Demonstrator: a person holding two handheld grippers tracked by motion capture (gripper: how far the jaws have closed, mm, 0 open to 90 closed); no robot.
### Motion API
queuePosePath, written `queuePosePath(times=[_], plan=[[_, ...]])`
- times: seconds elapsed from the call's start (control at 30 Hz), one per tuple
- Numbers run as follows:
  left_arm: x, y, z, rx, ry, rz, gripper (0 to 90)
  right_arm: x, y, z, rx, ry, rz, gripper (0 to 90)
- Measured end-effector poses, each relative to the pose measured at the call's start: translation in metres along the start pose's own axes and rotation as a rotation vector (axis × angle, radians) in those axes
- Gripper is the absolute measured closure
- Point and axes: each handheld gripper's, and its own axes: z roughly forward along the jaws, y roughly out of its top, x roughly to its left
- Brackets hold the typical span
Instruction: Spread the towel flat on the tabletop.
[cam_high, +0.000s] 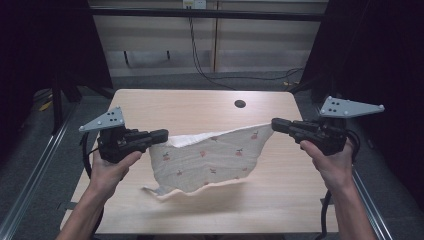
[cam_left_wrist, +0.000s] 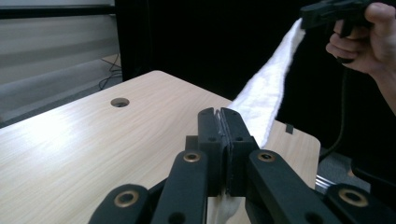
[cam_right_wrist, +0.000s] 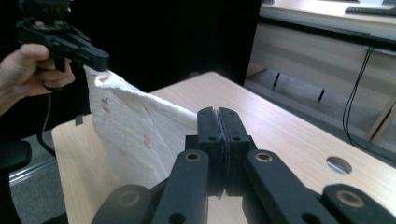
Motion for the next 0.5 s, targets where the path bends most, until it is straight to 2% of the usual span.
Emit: queuePosePath(times=[0.03, 0.1, 0.13, 0.2, 0.23, 0.3, 0.37, 0.43, 0.47, 0.5], plan=[[0.003, -0.002, 0.003, 0.003, 0.002, -0.008, 88.2, 0.001, -0.001, 0.002, -0.002, 0.004, -0.003, 89.3], [0.016, -0.008, 0.015, 0.062, 0.054, -0.016, 88.1, -0.004, -0.007, 0.011, 0.022, -0.012, 0.006, 89.4], [0.025, -0.014, 0.021, 0.061, 0.032, -0.063, 88.1, -0.01, -0.013, 0.02, 0.034, -0.003, 0.028, 89.4], [0.039, -0.023, 0.029, 0.07, 0.042, -0.092, 88.1, -0.021, -0.026, 0.036, 0.071, -0.041, 0.044, 89.3], [0.05, -0.029, 0.035, 0.073, 0.035, -0.129, 88.1, -0.026, -0.03, 0.041, 0.081, -0.041, 0.059, 89.4], [0.064, -0.036, 0.043, 0.085, 0.056, -0.15, 88.1, -0.038, -0.04, 0.057, 0.116, -0.072, 0.059, 89.3], [0.074, -0.041, 0.05, 0.095, 0.078, -0.168, 88.1, -0.052, -0.048, 0.075, 0.125, -0.046, 0.107, 89.4], [0.082, -0.047, 0.057, 0.109, 0.084, -0.181, 88.1, -0.06, -0.055, 0.088, 0.147, -0.044, 0.124, 89.4], [0.086, -0.05, 0.06, 0.119, 0.095, -0.187, 88.0, -0.068, -0.062, 0.103, 0.172, -0.048, 0.143, 89.3], [0.09, -0.053, 0.063, 0.126, 0.102, -0.194, 88.0, -0.068, -0.062, 0.103, 0.172, -0.048, 0.143, 89.3]])
